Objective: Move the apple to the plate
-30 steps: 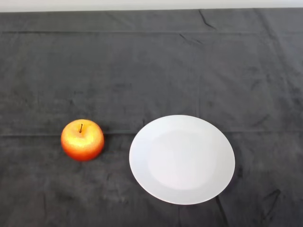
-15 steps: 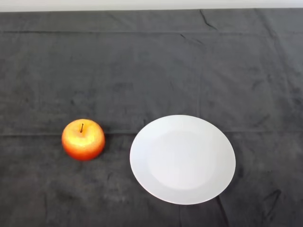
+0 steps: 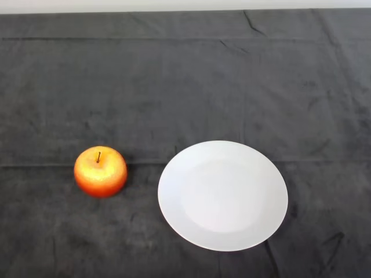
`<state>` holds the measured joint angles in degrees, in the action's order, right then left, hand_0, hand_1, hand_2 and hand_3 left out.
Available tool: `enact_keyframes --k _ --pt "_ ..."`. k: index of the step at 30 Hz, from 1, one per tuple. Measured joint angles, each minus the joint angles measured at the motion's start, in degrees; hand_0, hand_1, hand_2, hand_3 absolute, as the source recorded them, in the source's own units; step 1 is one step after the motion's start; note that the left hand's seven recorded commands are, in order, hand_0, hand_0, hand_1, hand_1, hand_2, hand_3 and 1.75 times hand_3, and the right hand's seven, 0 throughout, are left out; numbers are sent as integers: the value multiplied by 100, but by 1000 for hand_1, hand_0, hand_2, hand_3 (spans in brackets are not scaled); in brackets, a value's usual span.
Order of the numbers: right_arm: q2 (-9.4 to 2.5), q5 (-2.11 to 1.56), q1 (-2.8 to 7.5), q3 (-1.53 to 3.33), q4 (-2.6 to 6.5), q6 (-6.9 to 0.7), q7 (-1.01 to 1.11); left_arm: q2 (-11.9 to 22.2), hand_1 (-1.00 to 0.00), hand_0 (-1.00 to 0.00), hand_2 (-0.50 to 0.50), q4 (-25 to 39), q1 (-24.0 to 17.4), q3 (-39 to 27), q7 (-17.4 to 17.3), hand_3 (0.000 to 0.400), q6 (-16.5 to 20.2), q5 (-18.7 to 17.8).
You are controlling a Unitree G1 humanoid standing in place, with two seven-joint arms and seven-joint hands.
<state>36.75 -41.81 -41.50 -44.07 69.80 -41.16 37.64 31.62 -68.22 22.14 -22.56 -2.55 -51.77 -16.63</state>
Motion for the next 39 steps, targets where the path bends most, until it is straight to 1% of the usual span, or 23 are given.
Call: enact_keyframes --k 3,8,10,12,15,20,25,27,29,33,35,39 --pt "0 0 0 0 0 0 0 -80 0 0 0 0 7 188 -11 0 -20 132" --pt "0 0 0 0 0 0 0 -345 0 0 0 1 34 443 -12 0 -28 444" --pt "0 0 0 0 0 0 0 -440 0 0 0 1 54 594 -5 0 -28 506" --pt "0 0 0 0 0 0 0 -519 0 0 0 1 109 675 -7 0 -28 667" --pt "0 0 0 0 0 0 0 -553 0 0 0 33 172 856 -42 0 -28 740" --pt "0 0 0 0 0 0 0 -615 0 0 0 46 172 1053 -59 0 -28 1010" --pt "0 0 0 0 0 0 0 -797 0 0 0 87 172 1280 3 0 -28 1359" --pt "0 0 0 0 0 0 0 -922 0 0 0 190 171 1347 31 0 -26 1469" --pt "0 0 0 0 0 0 0 -969 0 0 0 292 172 1514 80 0 -26 1587" --pt "0 0 0 0 0 0 0 -1059 0 0 0 453 171 1677 95 0 -19 1616" --pt "0 0 0 0 0 0 0 -1082 0 0 0 565 172 1786 92 0 -19 1715" --pt "0 0 0 0 0 0 0 -1128 0 0 0 706 171 1958 74 0 -7 1803"
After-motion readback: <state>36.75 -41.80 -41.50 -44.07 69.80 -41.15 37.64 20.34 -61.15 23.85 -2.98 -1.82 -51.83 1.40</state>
